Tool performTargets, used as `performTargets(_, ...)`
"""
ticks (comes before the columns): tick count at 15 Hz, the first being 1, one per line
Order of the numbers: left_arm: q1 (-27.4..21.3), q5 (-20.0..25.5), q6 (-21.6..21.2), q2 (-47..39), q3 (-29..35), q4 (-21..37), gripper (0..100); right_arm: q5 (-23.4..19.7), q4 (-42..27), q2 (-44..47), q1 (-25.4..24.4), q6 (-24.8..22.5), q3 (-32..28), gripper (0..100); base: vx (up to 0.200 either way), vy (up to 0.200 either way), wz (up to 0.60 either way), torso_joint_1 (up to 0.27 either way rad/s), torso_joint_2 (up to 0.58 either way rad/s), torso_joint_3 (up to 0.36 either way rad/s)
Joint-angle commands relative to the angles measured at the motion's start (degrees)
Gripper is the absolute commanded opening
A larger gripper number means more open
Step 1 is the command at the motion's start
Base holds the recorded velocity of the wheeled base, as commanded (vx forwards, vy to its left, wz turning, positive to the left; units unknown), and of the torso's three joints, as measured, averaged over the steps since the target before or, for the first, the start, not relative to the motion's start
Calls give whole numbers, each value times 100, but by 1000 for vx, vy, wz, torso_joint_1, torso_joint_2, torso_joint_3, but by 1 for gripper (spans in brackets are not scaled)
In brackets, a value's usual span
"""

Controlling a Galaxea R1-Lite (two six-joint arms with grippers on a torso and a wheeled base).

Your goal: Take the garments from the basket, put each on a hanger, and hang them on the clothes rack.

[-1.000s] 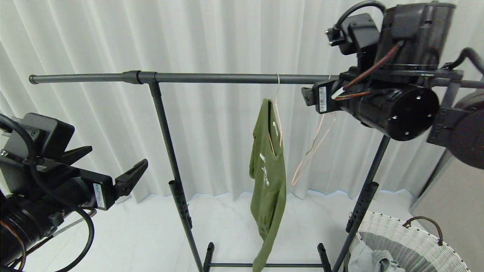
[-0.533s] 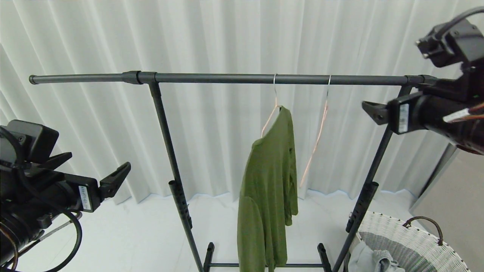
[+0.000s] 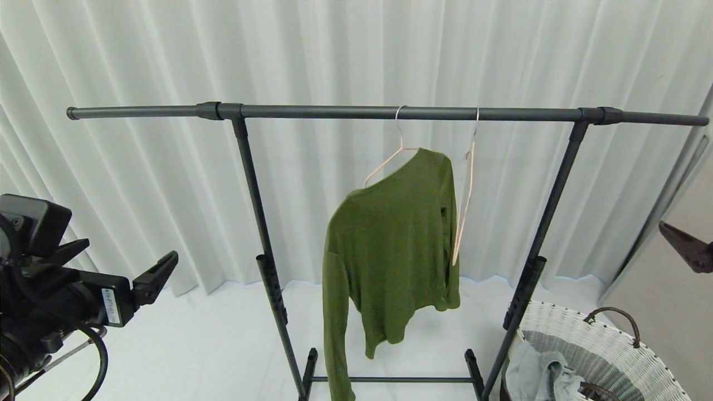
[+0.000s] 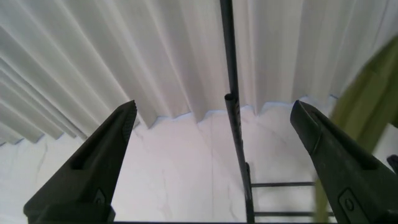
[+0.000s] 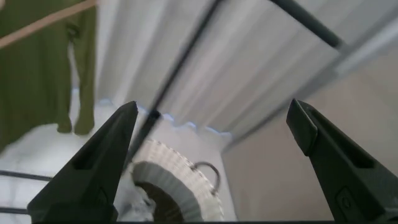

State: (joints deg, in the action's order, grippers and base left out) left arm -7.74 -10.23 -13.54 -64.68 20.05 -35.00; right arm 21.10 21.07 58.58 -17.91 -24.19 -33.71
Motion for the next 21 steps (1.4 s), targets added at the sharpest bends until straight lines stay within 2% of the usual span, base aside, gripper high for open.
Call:
performTargets(1,1,3,1,17,-37,2,100,-1,3,-250,112,-7,215,100,-200,0,0,-12,7,7)
performTargets(5,1,-6,27,44,-10,-77,100,-1,3,-382,270,-7,470,100,-200,0,0,2,0,4)
performTargets(11,9,3,71,175,-133,-200,100,-106,12,-347,279,-7,479,100,0,0,0,-2,9,6)
performTargets(16,9,3,62,114,-116,-200,100,-106,12,-356,279,-7,488,100,0,0,0,-182,414,226)
performTargets(21,-210,3,62,-123,280,-200,100,-115,-6,-347,323,2,488,100,0,0,0,-212,493,280)
